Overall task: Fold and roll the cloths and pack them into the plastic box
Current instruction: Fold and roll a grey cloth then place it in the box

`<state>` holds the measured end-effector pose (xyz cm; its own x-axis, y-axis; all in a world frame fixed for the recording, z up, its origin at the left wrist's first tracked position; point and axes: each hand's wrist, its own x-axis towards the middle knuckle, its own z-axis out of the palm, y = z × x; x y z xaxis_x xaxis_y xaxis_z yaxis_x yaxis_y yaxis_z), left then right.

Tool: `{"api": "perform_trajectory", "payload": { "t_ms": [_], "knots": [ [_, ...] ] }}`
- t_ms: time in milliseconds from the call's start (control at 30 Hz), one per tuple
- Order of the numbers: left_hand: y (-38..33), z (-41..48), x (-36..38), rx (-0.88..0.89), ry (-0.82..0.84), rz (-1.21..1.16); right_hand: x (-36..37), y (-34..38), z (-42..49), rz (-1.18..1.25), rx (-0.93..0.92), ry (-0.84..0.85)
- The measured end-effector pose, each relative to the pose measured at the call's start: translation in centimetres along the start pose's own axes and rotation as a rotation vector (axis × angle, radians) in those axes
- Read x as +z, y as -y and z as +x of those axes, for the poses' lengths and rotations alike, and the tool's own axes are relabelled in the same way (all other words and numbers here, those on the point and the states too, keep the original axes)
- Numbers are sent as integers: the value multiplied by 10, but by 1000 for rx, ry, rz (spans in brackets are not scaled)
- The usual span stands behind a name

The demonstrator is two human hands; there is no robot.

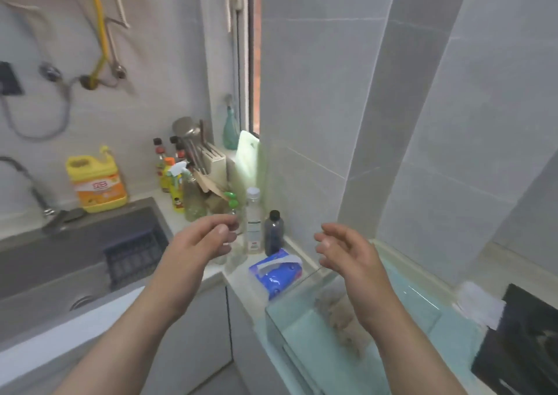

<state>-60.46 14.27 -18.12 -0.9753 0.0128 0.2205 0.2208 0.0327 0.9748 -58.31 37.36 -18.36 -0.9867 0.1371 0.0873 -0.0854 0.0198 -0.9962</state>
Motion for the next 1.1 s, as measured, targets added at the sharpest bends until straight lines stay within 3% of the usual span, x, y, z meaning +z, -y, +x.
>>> {"api": "perform_trajectory", "payload": {
  "t_ms": [300, 633, 867, 1100],
  "knots": [
    [-32, -142, -197, 1, -523, 138, 211, 27, -42, -19, -150, 534],
    [-55, -357, -424, -63, -1172, 172, 503, 25, -191, 19, -111, 1087],
    [-49, -432, -537, -150, -1294, 197, 639, 18, -262, -47, -82, 1225],
    [-28, -423, -625, -206, -1320, 180, 738, 7, -265, -108, -76, 1278]
  ]
}}
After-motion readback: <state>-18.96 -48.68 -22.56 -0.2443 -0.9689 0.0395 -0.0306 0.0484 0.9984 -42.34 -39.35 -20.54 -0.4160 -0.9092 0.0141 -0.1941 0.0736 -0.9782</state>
